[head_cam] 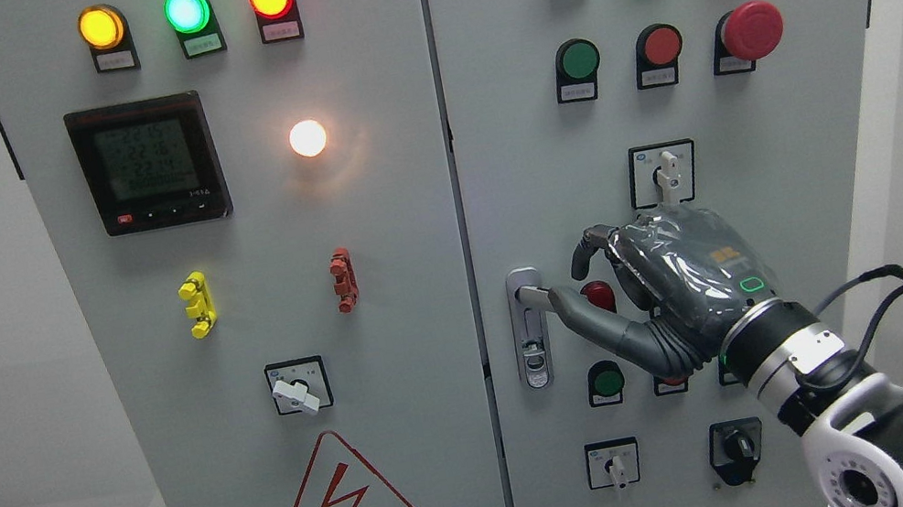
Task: Release door handle
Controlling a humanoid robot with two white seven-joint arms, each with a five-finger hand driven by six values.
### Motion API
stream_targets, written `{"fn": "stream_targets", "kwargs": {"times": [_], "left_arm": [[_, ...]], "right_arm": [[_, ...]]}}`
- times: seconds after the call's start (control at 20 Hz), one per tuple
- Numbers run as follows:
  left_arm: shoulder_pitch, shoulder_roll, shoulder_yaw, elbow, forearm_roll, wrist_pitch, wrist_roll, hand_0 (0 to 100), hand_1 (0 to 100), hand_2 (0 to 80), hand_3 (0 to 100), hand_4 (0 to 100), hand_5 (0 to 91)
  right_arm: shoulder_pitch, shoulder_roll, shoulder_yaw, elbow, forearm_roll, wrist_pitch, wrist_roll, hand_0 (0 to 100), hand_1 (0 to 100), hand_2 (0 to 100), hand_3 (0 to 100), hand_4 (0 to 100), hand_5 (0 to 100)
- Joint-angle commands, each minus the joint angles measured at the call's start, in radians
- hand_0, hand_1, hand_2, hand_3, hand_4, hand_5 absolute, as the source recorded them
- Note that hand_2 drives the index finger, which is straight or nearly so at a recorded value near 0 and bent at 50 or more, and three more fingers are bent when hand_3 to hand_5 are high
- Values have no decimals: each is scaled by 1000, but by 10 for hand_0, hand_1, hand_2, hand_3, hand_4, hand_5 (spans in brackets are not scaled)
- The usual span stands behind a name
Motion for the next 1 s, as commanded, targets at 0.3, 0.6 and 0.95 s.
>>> {"fn": "stream_targets", "kwargs": {"times": [0.3, 0.6, 0.95], "left_arm": [[32, 0, 0, -31, 0, 0, 1, 120, 389, 0, 0, 0, 0], [32, 0, 0, -31, 0, 0, 1, 120, 389, 0, 0, 0, 0], [32, 0, 0, -31, 0, 0, 1, 120, 389, 0, 0, 0, 0]], "right_arm": [[5, 4, 7, 2, 0, 4, 0, 383, 0, 456, 1000, 1000, 1000], [5, 4, 7, 2, 0, 4, 0, 383, 0, 457, 1000, 1000, 1000], [8, 4, 7, 10, -1, 6, 0, 384, 0, 458, 1000, 1000, 1000]]}}
